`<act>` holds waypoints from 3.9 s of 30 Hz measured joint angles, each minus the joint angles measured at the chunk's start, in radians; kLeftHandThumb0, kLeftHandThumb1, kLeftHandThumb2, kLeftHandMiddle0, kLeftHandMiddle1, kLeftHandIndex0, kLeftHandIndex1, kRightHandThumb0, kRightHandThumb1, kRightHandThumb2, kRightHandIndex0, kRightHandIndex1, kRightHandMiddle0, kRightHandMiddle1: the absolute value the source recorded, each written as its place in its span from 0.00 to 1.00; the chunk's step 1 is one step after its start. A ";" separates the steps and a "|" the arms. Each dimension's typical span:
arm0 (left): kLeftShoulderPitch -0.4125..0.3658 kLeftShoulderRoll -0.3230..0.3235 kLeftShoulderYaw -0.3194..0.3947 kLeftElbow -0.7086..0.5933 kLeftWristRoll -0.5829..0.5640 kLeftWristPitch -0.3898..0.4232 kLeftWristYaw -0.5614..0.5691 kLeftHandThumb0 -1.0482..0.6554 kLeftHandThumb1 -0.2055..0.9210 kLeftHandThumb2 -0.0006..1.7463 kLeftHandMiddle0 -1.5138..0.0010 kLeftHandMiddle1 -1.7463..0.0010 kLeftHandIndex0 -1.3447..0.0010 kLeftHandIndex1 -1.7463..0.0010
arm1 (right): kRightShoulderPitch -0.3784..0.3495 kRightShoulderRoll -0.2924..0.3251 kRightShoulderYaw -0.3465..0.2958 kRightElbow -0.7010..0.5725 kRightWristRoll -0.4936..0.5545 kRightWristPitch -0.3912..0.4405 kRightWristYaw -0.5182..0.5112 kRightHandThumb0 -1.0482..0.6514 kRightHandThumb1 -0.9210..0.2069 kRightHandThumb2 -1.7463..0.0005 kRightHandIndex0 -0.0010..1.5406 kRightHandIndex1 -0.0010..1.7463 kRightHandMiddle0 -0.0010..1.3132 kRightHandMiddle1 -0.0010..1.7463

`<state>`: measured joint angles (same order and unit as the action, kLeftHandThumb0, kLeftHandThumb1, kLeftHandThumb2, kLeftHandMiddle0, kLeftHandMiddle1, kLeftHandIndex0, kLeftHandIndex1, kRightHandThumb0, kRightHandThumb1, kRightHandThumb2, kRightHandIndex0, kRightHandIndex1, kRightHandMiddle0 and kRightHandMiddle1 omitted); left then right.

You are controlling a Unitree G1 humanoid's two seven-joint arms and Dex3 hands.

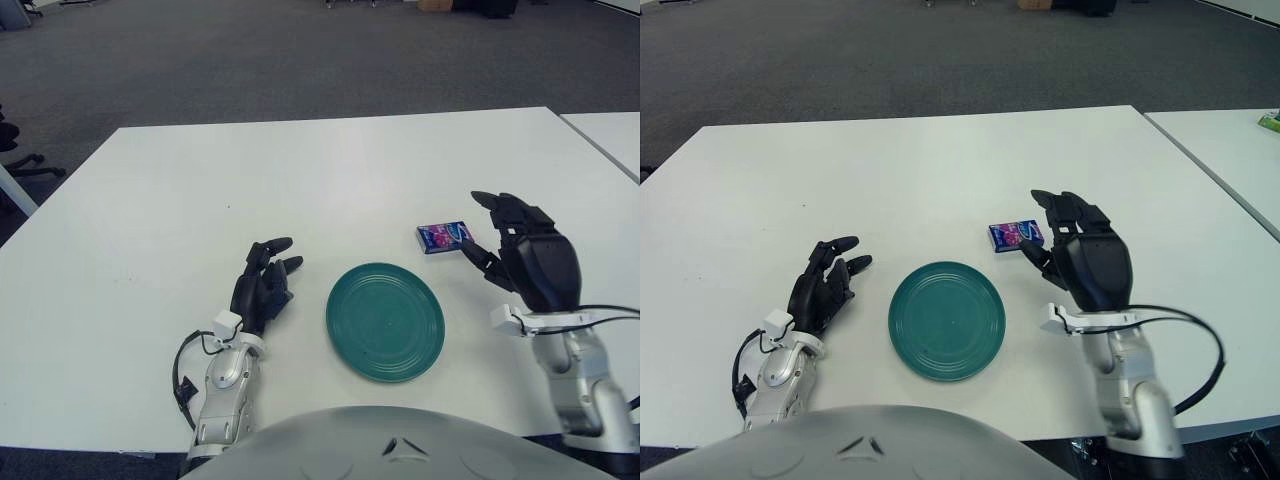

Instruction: Put the gum into the plate.

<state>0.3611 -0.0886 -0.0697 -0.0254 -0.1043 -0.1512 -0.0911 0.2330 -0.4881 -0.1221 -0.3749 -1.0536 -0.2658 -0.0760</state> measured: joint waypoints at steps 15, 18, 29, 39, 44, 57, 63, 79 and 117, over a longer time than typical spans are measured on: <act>-0.010 -0.010 -0.019 0.005 0.009 0.002 0.000 0.23 1.00 0.47 0.70 0.48 0.80 0.36 | -0.317 -0.134 0.191 0.247 0.030 0.060 0.308 0.20 0.00 0.73 0.15 0.00 0.00 0.28; -0.012 -0.010 -0.020 0.005 0.010 0.000 0.000 0.23 1.00 0.47 0.70 0.48 0.80 0.36 | -0.349 -0.126 0.227 0.284 0.056 0.072 0.340 0.21 0.00 0.75 0.15 0.01 0.00 0.28; -0.011 -0.010 -0.026 0.004 0.025 -0.001 0.001 0.23 1.00 0.47 0.70 0.48 0.80 0.36 | -0.375 -0.113 0.343 0.439 0.112 0.063 0.342 0.20 0.00 0.73 0.17 0.01 0.00 0.25; -0.010 -0.010 -0.028 0.003 0.032 -0.001 0.001 0.24 1.00 0.47 0.70 0.48 0.79 0.37 | -0.399 -0.118 0.401 0.504 0.119 0.064 0.346 0.19 0.00 0.75 0.17 0.01 0.00 0.24; -0.011 -0.012 -0.030 0.003 0.032 -0.001 0.001 0.24 1.00 0.47 0.71 0.48 0.79 0.36 | -0.425 -0.118 0.423 0.504 0.125 0.087 0.390 0.20 0.00 0.76 0.17 0.01 0.00 0.23; -0.011 -0.022 -0.036 -0.003 0.031 0.008 0.004 0.24 1.00 0.46 0.70 0.47 0.78 0.36 | -0.471 -0.127 0.467 0.514 0.164 0.118 0.517 0.21 0.00 0.74 0.18 0.01 0.00 0.19; -0.011 -0.022 -0.043 -0.006 0.031 0.011 0.010 0.24 1.00 0.46 0.71 0.47 0.79 0.36 | -0.521 -0.131 0.494 0.590 0.176 0.112 0.534 0.21 0.00 0.74 0.18 0.01 0.00 0.18; -0.010 -0.023 -0.057 -0.006 0.031 0.010 0.023 0.22 1.00 0.46 0.70 0.47 0.80 0.36 | -0.664 -0.131 0.571 0.780 0.187 0.080 0.537 0.21 0.00 0.71 0.23 0.03 0.00 0.18; -0.005 -0.023 -0.049 -0.012 0.028 -0.005 0.040 0.23 1.00 0.45 0.69 0.49 0.79 0.36 | -0.692 -0.155 0.601 0.997 0.250 -0.135 0.089 0.37 0.34 0.40 0.62 1.00 0.34 1.00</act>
<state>0.3565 -0.1115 -0.1189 -0.0370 -0.0767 -0.1557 -0.0509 -0.4587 -0.6433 0.4788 0.6217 -0.8040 -0.4004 0.0127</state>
